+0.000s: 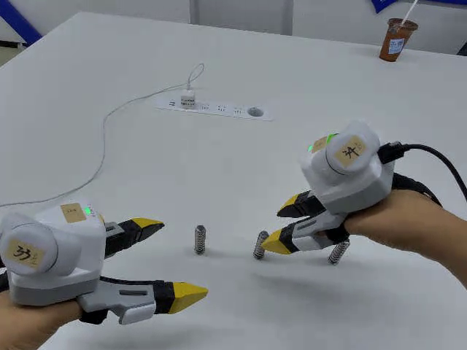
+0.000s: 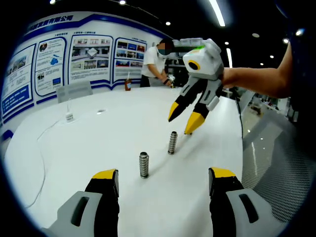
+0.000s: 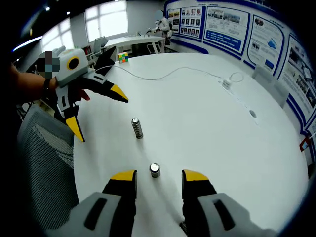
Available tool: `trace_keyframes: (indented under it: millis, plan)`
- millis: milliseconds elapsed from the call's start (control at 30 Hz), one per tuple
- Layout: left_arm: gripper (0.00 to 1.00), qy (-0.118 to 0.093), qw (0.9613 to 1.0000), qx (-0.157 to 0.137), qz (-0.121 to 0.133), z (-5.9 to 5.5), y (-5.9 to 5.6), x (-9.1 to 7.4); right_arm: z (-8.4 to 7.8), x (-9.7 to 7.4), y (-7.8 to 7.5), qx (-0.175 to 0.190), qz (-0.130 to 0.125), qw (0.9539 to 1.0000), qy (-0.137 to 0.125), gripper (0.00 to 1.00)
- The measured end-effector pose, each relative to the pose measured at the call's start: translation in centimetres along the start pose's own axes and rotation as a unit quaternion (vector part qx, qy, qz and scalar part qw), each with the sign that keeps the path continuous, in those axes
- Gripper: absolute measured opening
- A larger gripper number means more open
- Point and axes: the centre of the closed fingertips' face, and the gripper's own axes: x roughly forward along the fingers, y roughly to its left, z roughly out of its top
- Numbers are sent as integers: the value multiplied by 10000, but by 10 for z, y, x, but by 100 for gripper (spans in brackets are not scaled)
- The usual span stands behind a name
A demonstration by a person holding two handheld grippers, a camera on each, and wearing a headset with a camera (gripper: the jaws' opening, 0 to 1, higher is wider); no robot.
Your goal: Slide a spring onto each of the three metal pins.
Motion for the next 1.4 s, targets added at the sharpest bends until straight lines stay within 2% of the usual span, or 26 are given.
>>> trace_keyframes:
  millis: [167, 467, 800, 1200, 1400]
  plan:
    - [77, -19, 10000, 9, 14, 2, -1, -1, -6, -10, 5, 198, -53, 9994, -279, 38]
    - [77, -4, 10000, 1, 51, 1, -5, -5, -26, -27, 11, 413, -251, 9971, -590, 40]
    - [78, 11, 10000, 4, 59, 1, -9, -7, -41, -49, 23, 777, -381, 9904, -1081, 43]
    - [79, 22, 10000, -18, 27, -4, -14, -9, -69, -71, 22, 1019, -640, 9830, -1384, 48]
    - [79, 29, 10000, -16, 19, -5, -15, -11, -82, -80, 13, 1114, -850, 9790, -1483, 53]
